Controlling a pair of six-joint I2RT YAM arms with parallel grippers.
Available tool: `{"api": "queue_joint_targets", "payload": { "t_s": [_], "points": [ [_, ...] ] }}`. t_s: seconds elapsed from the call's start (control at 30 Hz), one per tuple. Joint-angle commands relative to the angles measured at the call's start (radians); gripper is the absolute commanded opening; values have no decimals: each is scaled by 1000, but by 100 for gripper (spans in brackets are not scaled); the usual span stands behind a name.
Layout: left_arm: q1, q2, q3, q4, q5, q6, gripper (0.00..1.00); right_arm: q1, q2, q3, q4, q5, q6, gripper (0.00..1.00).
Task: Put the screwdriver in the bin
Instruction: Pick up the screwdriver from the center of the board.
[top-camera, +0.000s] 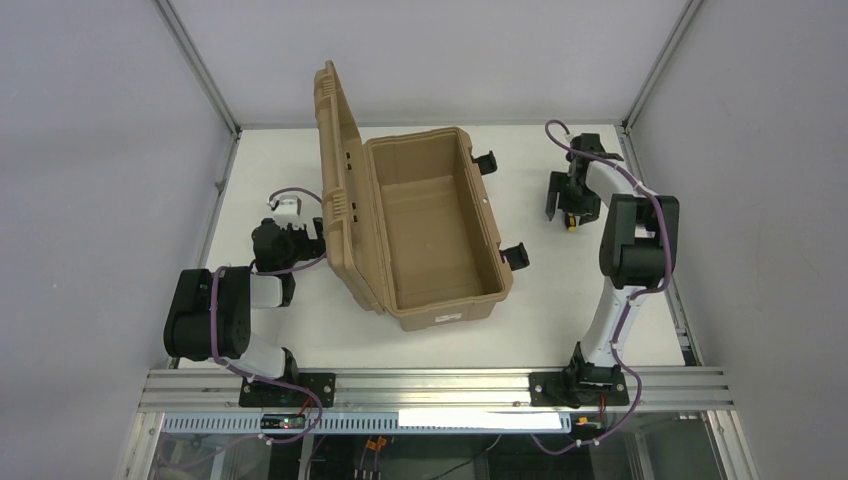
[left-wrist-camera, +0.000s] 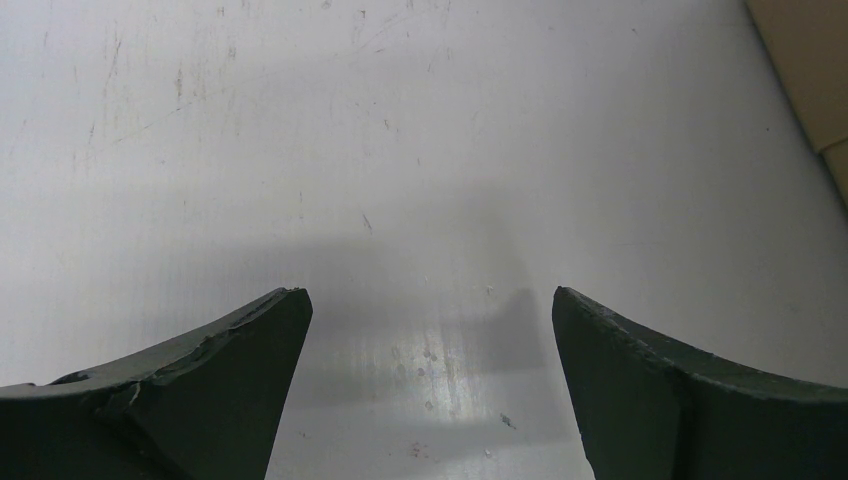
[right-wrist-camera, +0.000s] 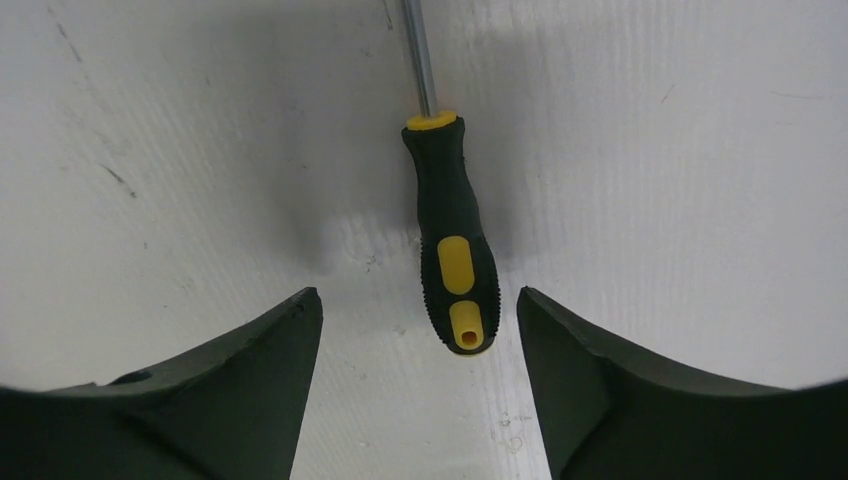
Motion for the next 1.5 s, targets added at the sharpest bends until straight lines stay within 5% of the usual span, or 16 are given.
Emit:
{"api": "queue_joint_targets", "payload": {
  "t_s": [0.0, 0.23, 0.43, 0.57, 1.0, 1.47],
  "points": [
    [3, 2, 18, 45, 7, 10, 99, -11, 19, 10, 48, 0, -5, 70],
    [3, 2, 18, 45, 7, 10, 99, -11, 47, 25, 43, 39, -23, 42],
    [3, 2, 18, 45, 8, 10, 99, -11, 58, 36, 46, 67, -32, 32],
    [3, 2, 18, 46, 7, 9, 99, -11, 48, 37, 42, 73, -31, 12],
    [3, 2, 18, 46, 8, 9, 99, -5, -175, 138, -76, 87, -38, 7],
    [4, 2, 17, 46, 10, 8, 99, -1, -240, 556, -369, 78, -50, 7]
  ]
}}
